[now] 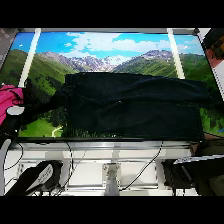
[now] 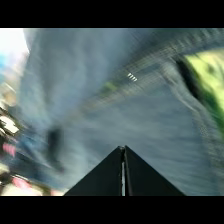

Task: Fold the clothes and pants, and hang the long-sleeved shirts on hangers.

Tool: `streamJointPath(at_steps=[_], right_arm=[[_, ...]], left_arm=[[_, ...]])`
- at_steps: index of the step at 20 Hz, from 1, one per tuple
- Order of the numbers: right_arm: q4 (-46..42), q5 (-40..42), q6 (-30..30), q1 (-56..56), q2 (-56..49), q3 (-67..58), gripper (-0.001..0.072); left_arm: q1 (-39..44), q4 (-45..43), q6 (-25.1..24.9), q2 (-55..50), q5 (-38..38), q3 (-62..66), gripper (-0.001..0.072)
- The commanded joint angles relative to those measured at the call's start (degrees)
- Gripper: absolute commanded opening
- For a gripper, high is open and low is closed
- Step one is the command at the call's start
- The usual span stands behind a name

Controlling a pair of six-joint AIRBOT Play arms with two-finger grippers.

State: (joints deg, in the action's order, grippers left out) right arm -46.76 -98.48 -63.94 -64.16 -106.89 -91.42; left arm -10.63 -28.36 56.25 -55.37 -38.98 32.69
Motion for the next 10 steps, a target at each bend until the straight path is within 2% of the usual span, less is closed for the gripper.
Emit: streamJointPath(at_steps=[1,2,3,4,8,9,10], right_arm=[[-13.29,3.02,9.60,-0.63,-0.02,2.91,0.0085],[-13.75,3.98,9.62,-0.48,-0.02,2.91,0.0253],[-13.66,4.48,9.64,-0.42,-0.07,2.91,0.0347],[-13.77,4.61,9.68,-0.09,-0.15,2.91,0.0388],[-14.67,5.42,12.72,1.42,-0.57,4.87,0.0388],[-14.86,5.51,13.44,1.95,-0.63,5.75,0.0423],[-14.95,5.57,14.01,2.43,-0.68,6.56,0.0490]], left_arm=[[2.21,-0.11,1.90,2.23,3.39,0.07,0.0017],[2.38,-0.11,1.88,2.29,3.41,0.07,0.0017],[2.38,-0.11,1.88,2.27,3.41,0.07,0.0017],[2.38,-0.11,1.86,2.27,3.41,0.07,0.0017],[2.36,-0.17,1.49,2.27,3.41,0.07,0.0018],[2.36,-0.17,1.20,2.27,3.43,0.07,0.0018],[2.36,-0.17,1.22,2.27,3.41,0.07,0.0018]])
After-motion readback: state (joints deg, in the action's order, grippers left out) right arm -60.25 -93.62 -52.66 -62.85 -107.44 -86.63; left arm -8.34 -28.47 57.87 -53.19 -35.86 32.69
